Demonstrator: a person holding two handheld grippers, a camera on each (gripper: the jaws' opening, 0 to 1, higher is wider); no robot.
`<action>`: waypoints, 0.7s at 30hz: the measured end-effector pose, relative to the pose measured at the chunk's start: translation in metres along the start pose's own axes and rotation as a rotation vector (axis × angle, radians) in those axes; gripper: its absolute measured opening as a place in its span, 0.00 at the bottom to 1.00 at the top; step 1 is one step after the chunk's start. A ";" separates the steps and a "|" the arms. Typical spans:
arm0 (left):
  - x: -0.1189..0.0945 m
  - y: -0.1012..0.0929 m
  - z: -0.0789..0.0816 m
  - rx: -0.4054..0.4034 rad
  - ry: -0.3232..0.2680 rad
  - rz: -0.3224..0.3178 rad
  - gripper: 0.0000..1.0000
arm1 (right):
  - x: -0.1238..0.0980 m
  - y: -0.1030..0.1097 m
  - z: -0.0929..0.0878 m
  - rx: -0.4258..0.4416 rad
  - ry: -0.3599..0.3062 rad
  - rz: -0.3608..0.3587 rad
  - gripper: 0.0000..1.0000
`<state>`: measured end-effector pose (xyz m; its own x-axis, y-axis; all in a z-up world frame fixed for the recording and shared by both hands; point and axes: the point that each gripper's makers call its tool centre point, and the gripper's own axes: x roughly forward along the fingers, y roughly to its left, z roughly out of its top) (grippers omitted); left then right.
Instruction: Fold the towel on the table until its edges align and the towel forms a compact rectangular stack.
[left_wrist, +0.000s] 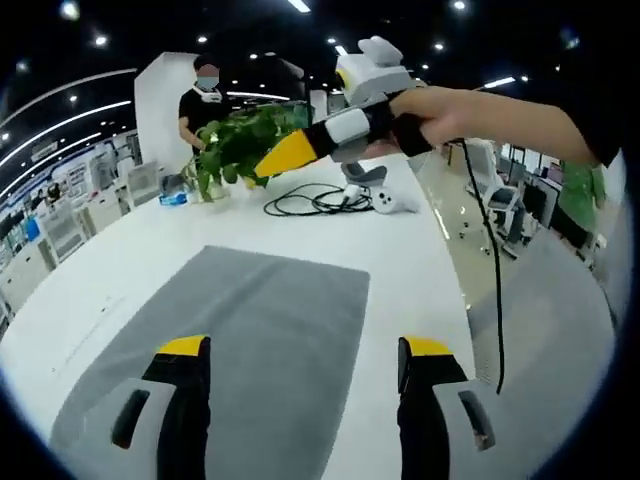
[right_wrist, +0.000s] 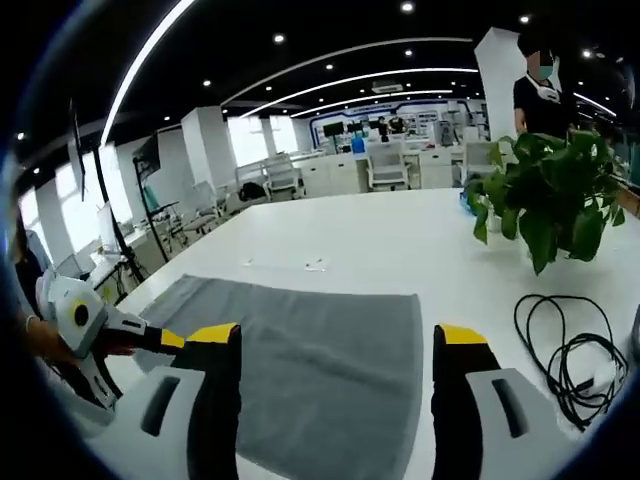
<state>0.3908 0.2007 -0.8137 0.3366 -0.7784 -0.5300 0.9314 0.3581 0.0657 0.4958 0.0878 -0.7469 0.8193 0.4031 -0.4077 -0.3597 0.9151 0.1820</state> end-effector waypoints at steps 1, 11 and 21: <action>0.003 -0.002 0.001 0.003 0.000 -0.007 0.77 | 0.003 -0.001 0.000 0.004 -0.002 0.002 0.76; 0.047 -0.028 0.009 0.169 0.038 -0.066 0.61 | 0.040 -0.016 -0.021 -0.012 0.054 -0.009 0.68; 0.078 -0.064 0.007 0.247 0.061 -0.148 0.50 | 0.062 -0.032 -0.032 -0.034 0.069 -0.037 0.58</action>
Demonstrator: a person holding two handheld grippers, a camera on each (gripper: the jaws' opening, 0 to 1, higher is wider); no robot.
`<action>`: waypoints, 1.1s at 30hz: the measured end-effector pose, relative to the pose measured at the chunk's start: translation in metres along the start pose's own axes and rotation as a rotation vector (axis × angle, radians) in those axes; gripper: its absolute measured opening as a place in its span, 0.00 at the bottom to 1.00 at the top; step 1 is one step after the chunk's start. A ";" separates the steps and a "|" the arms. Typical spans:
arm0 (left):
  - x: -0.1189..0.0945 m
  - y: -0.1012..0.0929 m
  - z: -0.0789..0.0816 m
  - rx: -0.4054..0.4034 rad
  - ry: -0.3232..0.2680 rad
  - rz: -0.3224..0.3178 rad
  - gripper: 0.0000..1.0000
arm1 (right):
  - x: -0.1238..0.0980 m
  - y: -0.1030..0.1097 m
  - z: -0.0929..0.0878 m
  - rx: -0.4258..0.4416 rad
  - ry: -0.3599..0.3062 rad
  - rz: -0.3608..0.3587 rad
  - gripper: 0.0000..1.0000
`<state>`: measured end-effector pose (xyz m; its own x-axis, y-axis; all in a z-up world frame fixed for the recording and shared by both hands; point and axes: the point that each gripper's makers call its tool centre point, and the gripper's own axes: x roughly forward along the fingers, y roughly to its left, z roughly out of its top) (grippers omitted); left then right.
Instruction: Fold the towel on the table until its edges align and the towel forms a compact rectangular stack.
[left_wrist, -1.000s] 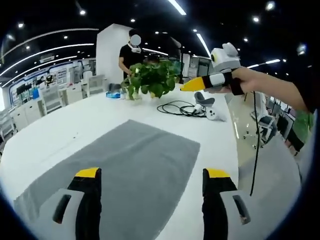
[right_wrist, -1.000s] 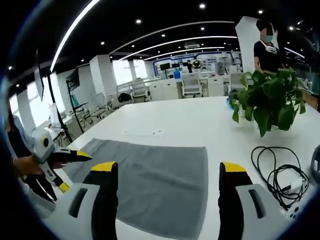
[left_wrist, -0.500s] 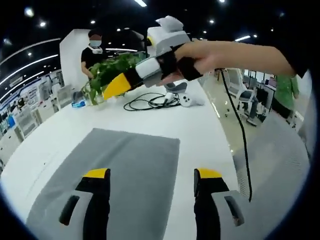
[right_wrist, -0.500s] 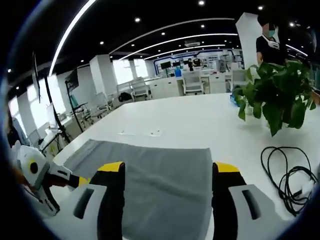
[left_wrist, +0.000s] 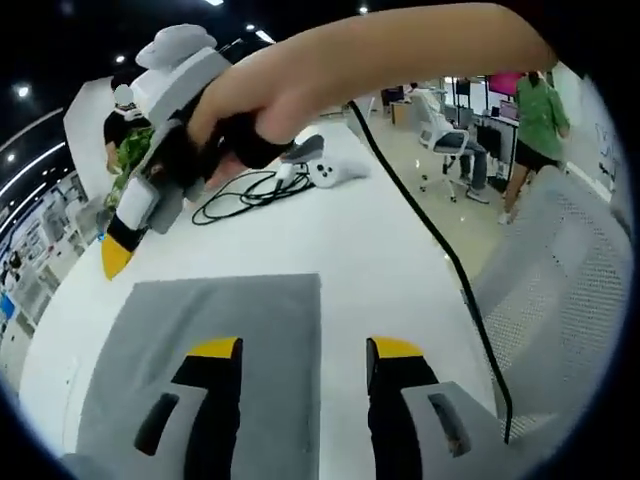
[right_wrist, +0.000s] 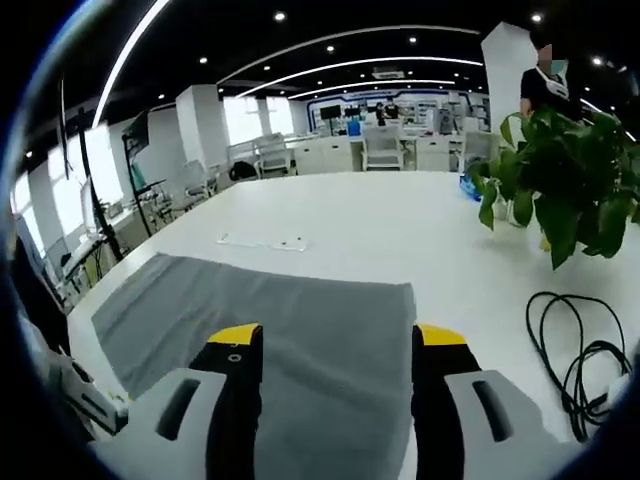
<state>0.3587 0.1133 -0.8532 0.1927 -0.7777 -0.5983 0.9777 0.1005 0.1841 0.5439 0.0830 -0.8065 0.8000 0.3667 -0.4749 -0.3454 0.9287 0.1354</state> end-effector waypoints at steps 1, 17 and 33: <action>0.002 -0.001 0.001 0.006 -0.003 -0.003 0.49 | 0.000 0.000 0.000 -0.002 0.002 0.001 0.58; 0.052 0.000 0.026 -0.050 -0.044 -0.050 0.37 | 0.020 -0.028 0.010 -0.009 -0.072 -0.042 0.53; 0.092 0.000 0.014 -0.108 -0.037 -0.118 0.23 | 0.076 -0.044 -0.003 0.092 -0.069 -0.052 0.42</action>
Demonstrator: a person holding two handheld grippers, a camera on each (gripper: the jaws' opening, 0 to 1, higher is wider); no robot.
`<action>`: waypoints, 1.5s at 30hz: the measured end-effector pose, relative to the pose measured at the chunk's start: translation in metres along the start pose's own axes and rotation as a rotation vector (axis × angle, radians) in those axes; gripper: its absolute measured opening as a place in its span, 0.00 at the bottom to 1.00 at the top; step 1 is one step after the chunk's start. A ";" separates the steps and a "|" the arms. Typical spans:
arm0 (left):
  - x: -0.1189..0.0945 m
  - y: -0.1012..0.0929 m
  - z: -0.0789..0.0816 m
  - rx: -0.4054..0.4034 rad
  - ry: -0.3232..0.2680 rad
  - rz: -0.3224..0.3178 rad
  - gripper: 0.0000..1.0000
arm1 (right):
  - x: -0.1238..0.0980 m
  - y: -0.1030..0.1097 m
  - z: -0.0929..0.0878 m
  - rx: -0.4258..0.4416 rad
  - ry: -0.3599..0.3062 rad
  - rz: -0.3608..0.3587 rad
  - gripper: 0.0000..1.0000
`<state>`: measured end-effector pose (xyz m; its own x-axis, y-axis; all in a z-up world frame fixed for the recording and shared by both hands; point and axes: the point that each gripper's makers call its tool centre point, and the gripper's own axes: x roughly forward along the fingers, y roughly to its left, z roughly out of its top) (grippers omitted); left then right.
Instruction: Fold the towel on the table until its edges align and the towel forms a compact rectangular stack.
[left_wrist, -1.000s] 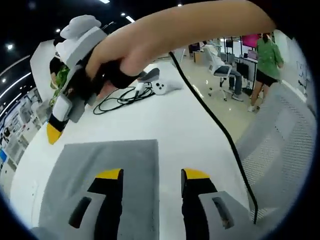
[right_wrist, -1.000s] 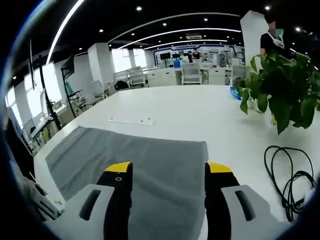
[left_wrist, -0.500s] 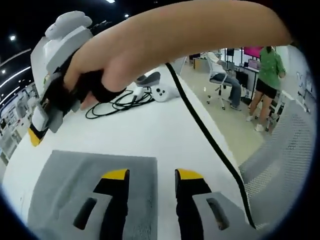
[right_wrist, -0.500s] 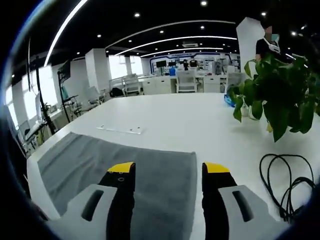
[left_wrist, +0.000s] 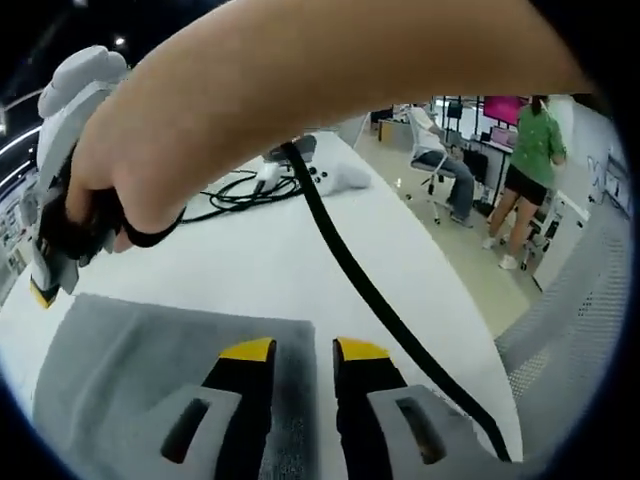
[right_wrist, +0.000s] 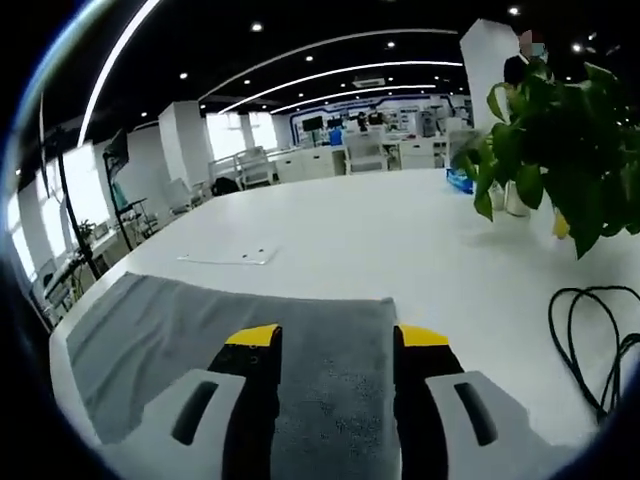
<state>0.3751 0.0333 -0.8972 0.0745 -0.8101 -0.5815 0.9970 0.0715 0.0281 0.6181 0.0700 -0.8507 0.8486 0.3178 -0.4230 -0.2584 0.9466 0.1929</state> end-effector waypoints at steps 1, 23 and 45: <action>0.002 0.001 -0.001 -0.002 0.002 0.003 0.23 | 0.002 0.000 0.000 0.004 0.000 0.000 0.41; 0.007 0.002 -0.011 0.047 -0.018 0.029 0.03 | 0.026 -0.021 -0.022 0.052 0.022 -0.038 0.39; 0.008 0.003 -0.013 0.031 -0.048 0.034 0.02 | 0.051 -0.039 -0.034 -0.144 0.089 -0.116 0.06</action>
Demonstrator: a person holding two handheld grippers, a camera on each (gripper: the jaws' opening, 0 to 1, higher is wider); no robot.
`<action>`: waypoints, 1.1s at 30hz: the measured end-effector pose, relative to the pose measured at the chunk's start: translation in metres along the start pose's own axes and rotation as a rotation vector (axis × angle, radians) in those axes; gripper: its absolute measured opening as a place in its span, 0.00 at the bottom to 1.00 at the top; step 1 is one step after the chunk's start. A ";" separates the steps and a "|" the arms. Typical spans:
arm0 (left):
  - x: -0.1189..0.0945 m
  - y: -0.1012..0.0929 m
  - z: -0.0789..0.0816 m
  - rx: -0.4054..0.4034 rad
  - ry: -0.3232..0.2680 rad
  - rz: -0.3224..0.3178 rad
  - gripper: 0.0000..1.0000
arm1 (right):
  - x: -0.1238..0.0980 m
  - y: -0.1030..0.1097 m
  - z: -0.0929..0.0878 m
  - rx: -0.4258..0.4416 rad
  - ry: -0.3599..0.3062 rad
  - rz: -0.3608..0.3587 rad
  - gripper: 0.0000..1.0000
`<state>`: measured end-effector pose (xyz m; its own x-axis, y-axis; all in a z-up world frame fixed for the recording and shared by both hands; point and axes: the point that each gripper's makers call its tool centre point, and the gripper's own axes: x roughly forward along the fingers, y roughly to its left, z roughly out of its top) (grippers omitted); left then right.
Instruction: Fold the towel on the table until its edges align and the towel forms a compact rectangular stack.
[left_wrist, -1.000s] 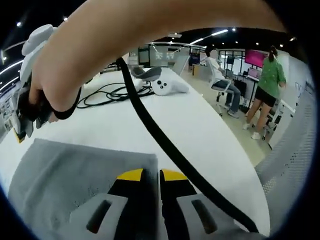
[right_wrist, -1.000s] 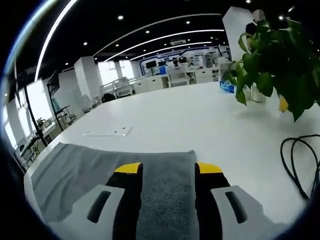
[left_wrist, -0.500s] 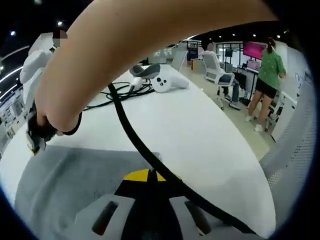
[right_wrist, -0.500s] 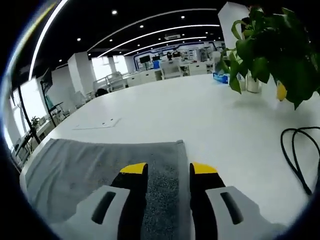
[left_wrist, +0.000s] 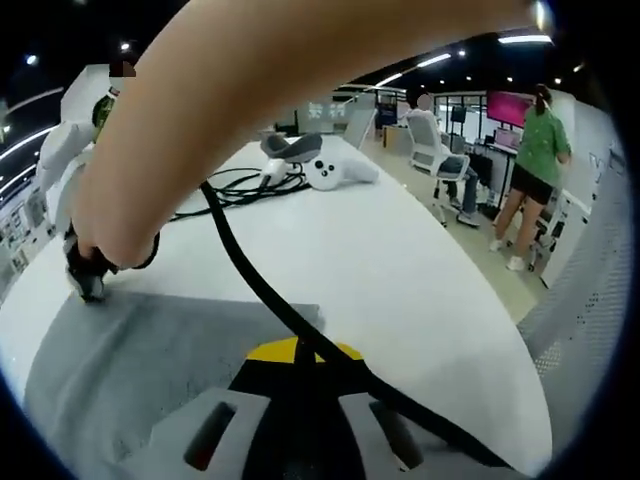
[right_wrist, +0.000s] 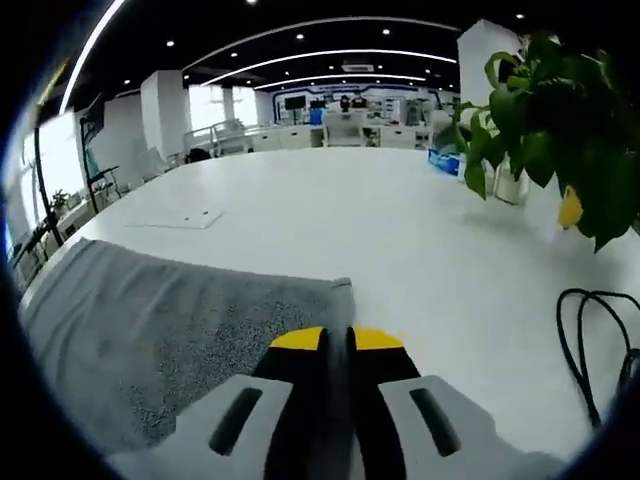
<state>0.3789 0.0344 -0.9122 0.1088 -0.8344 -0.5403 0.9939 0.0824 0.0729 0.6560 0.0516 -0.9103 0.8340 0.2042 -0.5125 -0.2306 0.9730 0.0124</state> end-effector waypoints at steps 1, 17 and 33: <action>0.000 0.000 0.000 0.002 0.003 0.002 0.02 | 0.000 0.001 0.000 0.000 0.002 0.011 0.04; -0.012 0.012 0.010 -0.153 -0.016 0.028 0.01 | -0.011 0.002 0.005 0.228 0.002 0.083 0.00; -0.055 0.024 0.046 -0.166 -0.090 0.083 0.01 | -0.044 0.026 0.047 0.347 -0.080 0.203 0.00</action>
<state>0.3962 0.0572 -0.8421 0.1957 -0.8656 -0.4610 0.9715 0.2351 -0.0291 0.6368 0.0734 -0.8474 0.8286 0.3900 -0.4016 -0.2231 0.8880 0.4021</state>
